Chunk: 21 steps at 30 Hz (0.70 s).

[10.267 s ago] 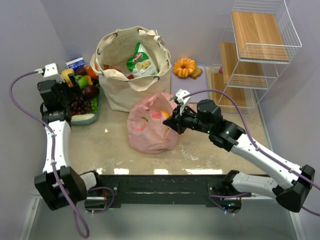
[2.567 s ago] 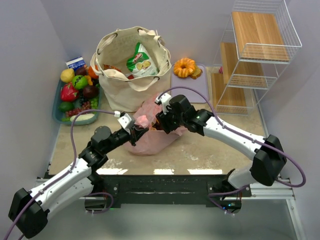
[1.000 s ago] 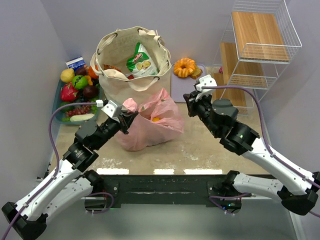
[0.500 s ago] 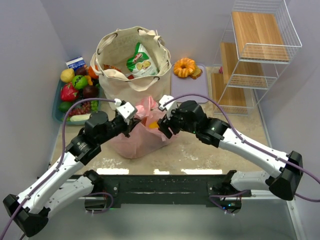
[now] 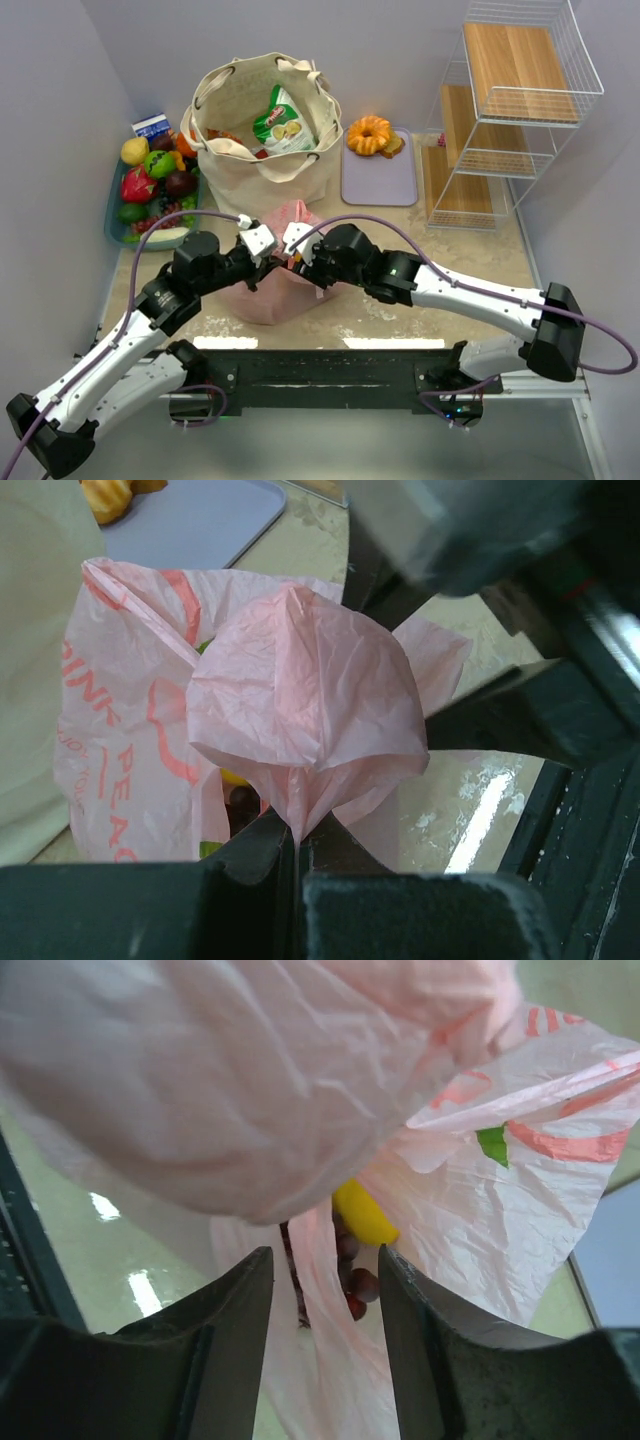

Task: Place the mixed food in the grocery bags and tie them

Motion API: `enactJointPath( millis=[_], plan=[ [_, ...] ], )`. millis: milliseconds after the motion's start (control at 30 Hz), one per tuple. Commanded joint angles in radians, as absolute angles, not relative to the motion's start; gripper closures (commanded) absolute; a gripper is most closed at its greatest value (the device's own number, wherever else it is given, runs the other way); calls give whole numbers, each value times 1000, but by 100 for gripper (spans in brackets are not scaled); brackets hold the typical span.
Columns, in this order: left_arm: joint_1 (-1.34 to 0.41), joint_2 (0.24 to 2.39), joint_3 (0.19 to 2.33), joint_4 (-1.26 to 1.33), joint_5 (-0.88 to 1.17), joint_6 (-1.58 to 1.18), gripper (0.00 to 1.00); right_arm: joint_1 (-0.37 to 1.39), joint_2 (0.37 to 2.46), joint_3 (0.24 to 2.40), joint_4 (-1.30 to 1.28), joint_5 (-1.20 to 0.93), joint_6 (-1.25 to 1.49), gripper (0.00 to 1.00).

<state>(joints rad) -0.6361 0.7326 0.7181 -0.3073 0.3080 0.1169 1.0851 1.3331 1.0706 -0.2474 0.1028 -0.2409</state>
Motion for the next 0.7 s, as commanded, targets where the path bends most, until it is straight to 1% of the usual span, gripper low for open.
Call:
enactJointPath(
  millis=[0,100,133,200,233,300,500,567,667],
  plan=[
    [-634,690,703,-284,351,123,100,1085,1364,1048,-170,190,-304,52],
    [-634,677,695,-287,345,123,100,1085,1396,1058,-192,193,-324,52],
    [-632,675,693,-284,344,123,100,1085,1404,1060,-199,192,-330,50],
    [-632,672,693,-285,342,123,100,1092,1410,1057,-213,195,-333,43],
    [-632,672,693,-285,342,124,100,1095,1411,1052,-215,199,-339,36],
    [-634,672,693,-287,342,123,100,1100,1425,1045,-222,239,-342,33],
    [-632,655,692,-288,336,126,100,1109,1466,1032,-221,366,-380,30],
    [-632,647,690,-285,334,123,100,1115,1482,1016,-203,455,-399,30],
    [-632,644,689,-285,333,123,100,1117,1483,994,-132,541,-397,35]
  ],
)
